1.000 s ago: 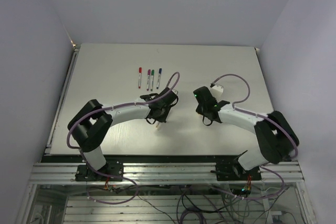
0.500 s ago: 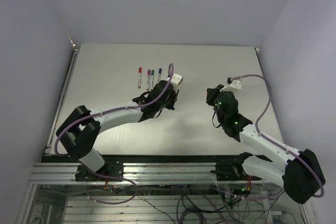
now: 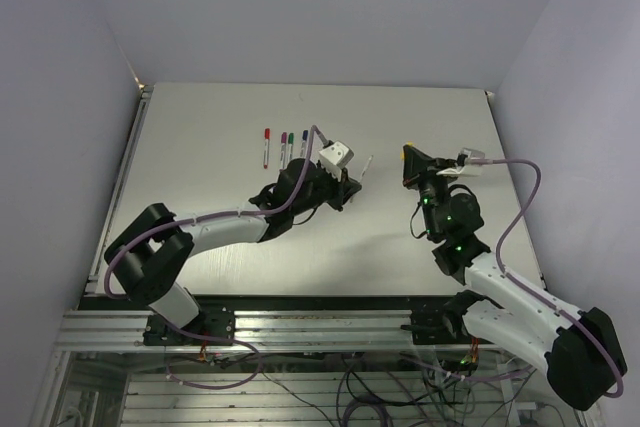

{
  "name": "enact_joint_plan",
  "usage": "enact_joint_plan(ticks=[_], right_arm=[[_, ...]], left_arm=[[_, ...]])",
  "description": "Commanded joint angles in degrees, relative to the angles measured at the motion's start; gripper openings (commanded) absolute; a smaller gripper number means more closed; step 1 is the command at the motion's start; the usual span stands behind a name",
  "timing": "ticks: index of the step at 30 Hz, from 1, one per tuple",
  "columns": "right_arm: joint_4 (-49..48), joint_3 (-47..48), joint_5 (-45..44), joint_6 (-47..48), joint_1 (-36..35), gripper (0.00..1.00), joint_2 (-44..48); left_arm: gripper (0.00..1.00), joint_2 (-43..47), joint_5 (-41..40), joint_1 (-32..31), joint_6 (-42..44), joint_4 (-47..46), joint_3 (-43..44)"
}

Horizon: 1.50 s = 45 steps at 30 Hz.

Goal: Insert the pens into the pen caps

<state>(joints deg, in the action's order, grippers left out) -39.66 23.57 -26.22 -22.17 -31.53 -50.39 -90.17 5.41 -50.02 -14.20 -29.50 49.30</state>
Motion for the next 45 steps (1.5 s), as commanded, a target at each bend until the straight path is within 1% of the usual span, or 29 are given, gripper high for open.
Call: enact_joint_plan(ticks=[1, 8, 15, 29, 45], right_arm=[[-10.02, -1.12, 4.66, 0.71, 0.22, 0.00, -2.00], [-16.61, -2.05, 9.05, -1.27, 0.24, 0.00, -4.03], [-19.35, -2.06, 11.18, -1.74, 0.24, 0.00, -5.24], [-19.66, -2.29, 15.24, -3.39, 0.24, 0.00, -5.37], [-18.81, -3.15, 15.77, -4.22, 0.24, 0.00, -4.83]], left_arm=[[0.07, 2.98, 5.95, -0.97, -1.95, -6.92, 0.42], [0.07, 4.08, 7.40, -1.62, -2.64, -6.23, 1.26], [0.07, 2.68, 9.25, -1.63, -3.88, -5.24, 2.29], [0.07, 1.76, 9.51, -1.59, -5.07, -4.75, 3.19], [0.07, 2.67, 7.97, -1.65, -4.72, -4.48, 2.98]])
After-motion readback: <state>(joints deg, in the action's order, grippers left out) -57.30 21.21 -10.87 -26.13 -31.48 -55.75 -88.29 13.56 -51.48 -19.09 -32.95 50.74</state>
